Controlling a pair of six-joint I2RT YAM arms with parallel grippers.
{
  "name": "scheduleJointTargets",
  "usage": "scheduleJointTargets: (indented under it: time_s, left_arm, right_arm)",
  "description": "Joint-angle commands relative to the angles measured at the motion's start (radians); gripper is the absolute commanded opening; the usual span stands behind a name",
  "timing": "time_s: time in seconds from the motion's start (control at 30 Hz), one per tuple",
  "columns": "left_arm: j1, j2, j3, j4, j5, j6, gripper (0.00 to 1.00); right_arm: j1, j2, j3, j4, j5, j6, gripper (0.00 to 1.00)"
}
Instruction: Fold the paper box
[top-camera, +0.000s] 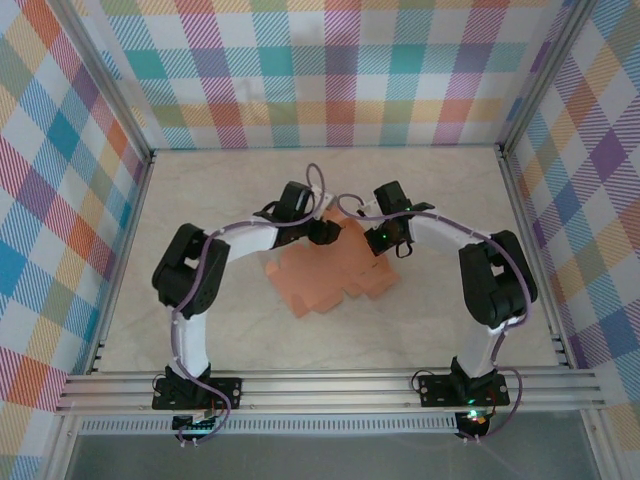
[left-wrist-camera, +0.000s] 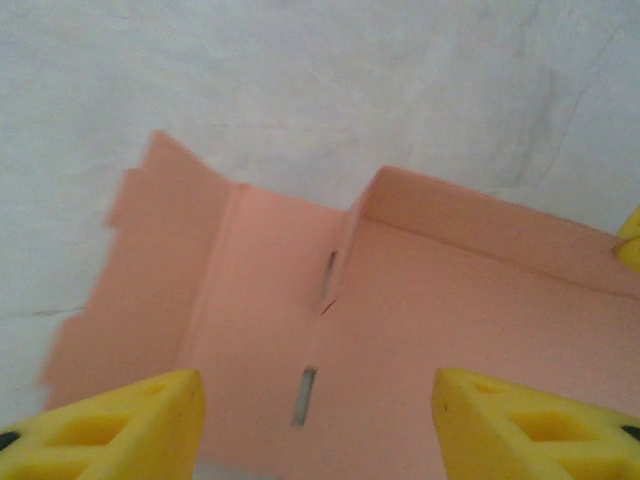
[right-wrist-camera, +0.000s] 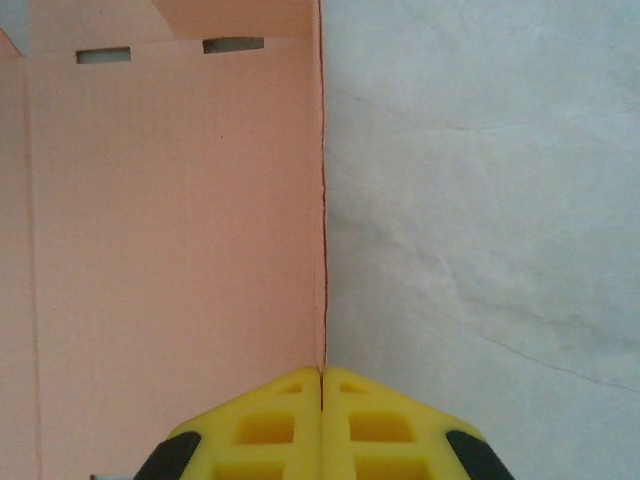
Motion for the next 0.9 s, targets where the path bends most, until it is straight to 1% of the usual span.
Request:
scheduleJointTargets:
  time_s: [0.0, 0.03, 0.13, 0.27, 0.33, 0.43, 0.6, 0.7, 0.77, 0.8, 0.87]
  left_arm:
    - [0.047, -0.109, -0.098, 0.122, 0.009, -0.081, 0.68]
    - [0.057, -0.132, -0.131, 0.140, -0.002, -0.096, 0.71]
    - [0.088, -0.191, -0.216, 0.198, -0.030, -0.135, 0.76]
    - [0.134, -0.225, -0.271, 0.235, -0.041, -0.179, 0.77]
    - [0.159, -0.237, -0.291, 0.257, -0.036, -0.203, 0.77]
    - [0.181, -0.249, -0.306, 0.269, -0.038, -0.217, 0.76]
    - [0.203, -0.262, -0.322, 0.272, -0.044, -0.225, 0.77]
    - [0.218, -0.272, -0.336, 0.273, -0.045, -0.230, 0.77]
    - [0.229, -0.279, -0.345, 0.272, -0.046, -0.236, 0.78]
    - [0.235, -0.283, -0.353, 0.276, -0.042, -0.239, 0.81]
    - [0.245, -0.298, -0.368, 0.279, -0.043, -0.242, 0.87]
  right_arm:
    - [-0.005, -0.058, -0.015, 0.028, 0.054, -0.049, 0.00]
    - [-0.003, -0.064, -0.015, 0.026, 0.068, -0.056, 0.00]
    - [0.007, -0.081, -0.024, 0.037, 0.127, -0.089, 0.00]
    - [0.033, -0.106, -0.037, 0.067, 0.226, -0.124, 0.00]
    - [0.055, -0.123, -0.046, 0.091, 0.302, -0.147, 0.00]
    - [0.099, -0.144, -0.067, 0.133, 0.421, -0.220, 0.00]
    - [0.148, -0.144, -0.077, 0.159, 0.549, -0.321, 0.00]
    - [0.177, -0.130, -0.091, 0.219, 0.644, -0.379, 0.00]
    - [0.198, -0.137, -0.127, 0.310, 0.701, -0.443, 0.00]
    - [0.209, -0.141, -0.147, 0.367, 0.731, -0.482, 0.00]
    - [0.224, -0.139, -0.157, 0.403, 0.761, -0.533, 0.00]
